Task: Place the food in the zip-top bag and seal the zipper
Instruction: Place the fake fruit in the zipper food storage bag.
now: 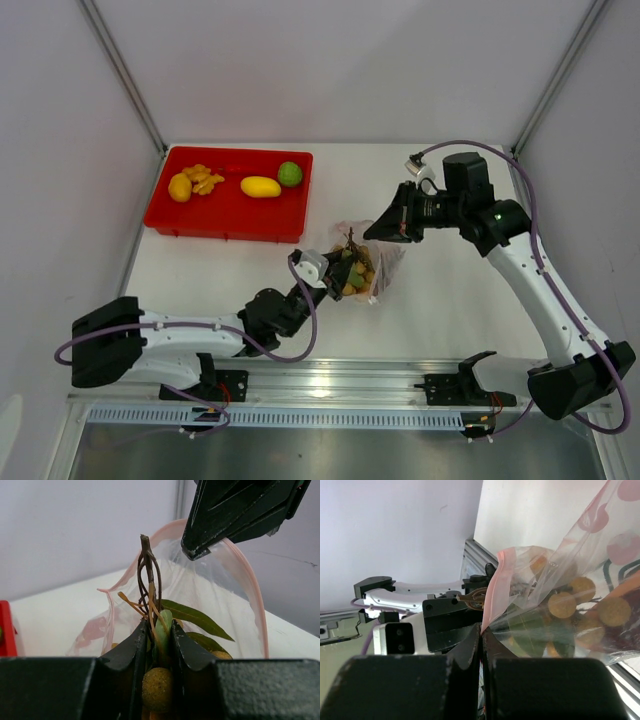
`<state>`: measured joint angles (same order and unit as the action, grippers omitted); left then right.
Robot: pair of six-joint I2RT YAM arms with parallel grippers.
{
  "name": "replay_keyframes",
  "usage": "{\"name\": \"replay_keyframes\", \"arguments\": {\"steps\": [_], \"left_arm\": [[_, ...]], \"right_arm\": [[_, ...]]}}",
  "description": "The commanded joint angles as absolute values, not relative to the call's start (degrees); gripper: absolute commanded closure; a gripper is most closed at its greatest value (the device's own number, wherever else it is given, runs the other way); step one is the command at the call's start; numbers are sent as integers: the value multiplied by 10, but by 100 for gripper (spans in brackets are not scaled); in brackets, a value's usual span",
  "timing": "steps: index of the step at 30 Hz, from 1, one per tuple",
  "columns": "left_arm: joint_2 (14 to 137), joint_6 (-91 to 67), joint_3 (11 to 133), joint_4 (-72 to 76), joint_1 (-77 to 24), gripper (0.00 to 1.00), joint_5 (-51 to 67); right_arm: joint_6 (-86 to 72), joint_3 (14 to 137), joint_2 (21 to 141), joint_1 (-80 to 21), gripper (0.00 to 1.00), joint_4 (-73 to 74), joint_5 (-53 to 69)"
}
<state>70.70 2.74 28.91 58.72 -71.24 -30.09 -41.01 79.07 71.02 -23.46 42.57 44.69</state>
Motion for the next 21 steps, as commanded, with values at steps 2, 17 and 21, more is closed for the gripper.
{"name": "replay_keyframes", "arguments": {"steps": [2,17,21], "left_arm": [[764,163,294,729,-722,100,-339],[866,157,300,729,-722,82,-379],[833,119,309,659,-723,40,-406]], "right_arm": [[-444,788,688,-232,100,367,491],[-465,784,686,-232,100,345,516],[-463,773,679,-231,100,342,520]]}}
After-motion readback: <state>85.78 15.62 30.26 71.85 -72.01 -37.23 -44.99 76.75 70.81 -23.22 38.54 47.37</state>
